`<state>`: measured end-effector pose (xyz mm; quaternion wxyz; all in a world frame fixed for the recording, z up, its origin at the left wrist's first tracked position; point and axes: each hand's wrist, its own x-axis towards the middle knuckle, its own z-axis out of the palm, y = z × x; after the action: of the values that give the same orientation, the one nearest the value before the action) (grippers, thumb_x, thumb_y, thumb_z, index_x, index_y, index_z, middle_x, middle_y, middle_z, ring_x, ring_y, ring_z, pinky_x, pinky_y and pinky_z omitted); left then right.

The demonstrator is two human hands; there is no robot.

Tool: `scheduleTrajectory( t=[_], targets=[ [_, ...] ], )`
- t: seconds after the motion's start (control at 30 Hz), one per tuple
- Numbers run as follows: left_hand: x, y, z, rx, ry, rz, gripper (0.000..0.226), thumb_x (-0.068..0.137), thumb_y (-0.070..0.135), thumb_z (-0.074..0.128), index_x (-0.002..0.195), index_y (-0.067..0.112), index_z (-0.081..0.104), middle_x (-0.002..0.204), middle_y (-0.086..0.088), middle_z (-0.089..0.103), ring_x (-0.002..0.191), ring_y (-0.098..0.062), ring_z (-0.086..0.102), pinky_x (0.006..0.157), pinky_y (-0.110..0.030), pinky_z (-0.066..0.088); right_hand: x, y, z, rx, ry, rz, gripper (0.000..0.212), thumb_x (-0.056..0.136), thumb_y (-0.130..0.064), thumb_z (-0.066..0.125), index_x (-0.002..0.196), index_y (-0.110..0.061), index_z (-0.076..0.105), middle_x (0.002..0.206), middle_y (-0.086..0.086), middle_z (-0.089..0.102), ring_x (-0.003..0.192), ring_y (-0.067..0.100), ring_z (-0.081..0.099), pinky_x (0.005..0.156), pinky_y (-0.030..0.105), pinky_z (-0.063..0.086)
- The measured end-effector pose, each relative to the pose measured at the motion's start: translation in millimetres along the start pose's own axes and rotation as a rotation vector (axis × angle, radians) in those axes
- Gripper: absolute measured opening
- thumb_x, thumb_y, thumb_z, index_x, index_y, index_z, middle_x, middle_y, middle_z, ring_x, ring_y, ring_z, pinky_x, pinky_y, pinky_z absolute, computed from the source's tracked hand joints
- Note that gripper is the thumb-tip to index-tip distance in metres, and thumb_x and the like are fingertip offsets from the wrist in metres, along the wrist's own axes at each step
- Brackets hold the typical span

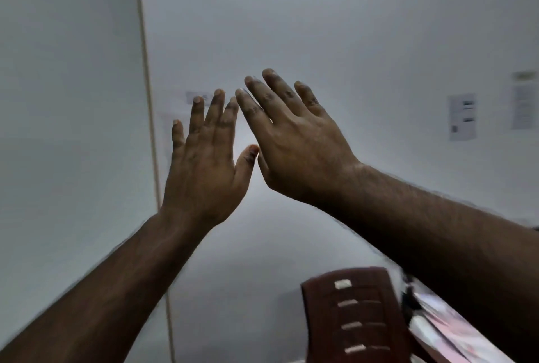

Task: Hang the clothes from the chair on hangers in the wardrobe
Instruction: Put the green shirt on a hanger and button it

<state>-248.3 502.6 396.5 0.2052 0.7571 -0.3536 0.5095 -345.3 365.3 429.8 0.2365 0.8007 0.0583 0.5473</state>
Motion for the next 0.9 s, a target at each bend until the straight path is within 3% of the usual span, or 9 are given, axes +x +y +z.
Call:
scheduleTrajectory(
  t=[0.37, 0.6, 0.9],
  targets=[
    [-16.8, 163.1, 104.1, -0.369, -0.077, 0.231, 0.072, 0.101, 0.056, 0.023, 0.16, 0.017, 0.01, 0.168, -0.003, 0.006, 0.155, -0.022, -0.004, 0.124, -0.055, 0.004, -148.8, 100.9, -32.5, -0.24, -0.308, 0.168, 0.071, 0.091, -0.023, 0.054, 0.155, -0.007, 0.029, 0.162, 0.015, 0.027, 0.152, 0.032, 0.018, 0.118, 0.058, 0.026],
    [-46.2, 326.0, 166.5, -0.569, -0.202, 0.35, 0.071, 0.101, 0.056, 0.026, 0.161, 0.022, 0.011, 0.168, 0.0, 0.005, 0.155, -0.02, -0.005, 0.125, -0.053, 0.003, -283.8, 193.7, -75.2, -0.352, -0.463, 0.366, 0.077, 0.085, -0.024, 0.063, 0.153, -0.005, 0.033, 0.16, 0.016, 0.031, 0.15, 0.033, 0.024, 0.116, 0.056, 0.029],
    [-102.1, 544.1, 229.6, -0.765, -0.391, 0.463, 0.069, 0.101, 0.056, 0.027, 0.16, 0.021, 0.02, 0.168, 0.0, 0.011, 0.156, -0.021, 0.001, 0.124, -0.053, 0.004, -460.9, 297.9, -135.8, -0.432, -0.674, 0.672, 0.073, 0.084, -0.019, 0.06, 0.151, -0.004, 0.035, 0.158, 0.016, 0.034, 0.149, 0.034, 0.027, 0.116, 0.056, 0.031]
  ],
)
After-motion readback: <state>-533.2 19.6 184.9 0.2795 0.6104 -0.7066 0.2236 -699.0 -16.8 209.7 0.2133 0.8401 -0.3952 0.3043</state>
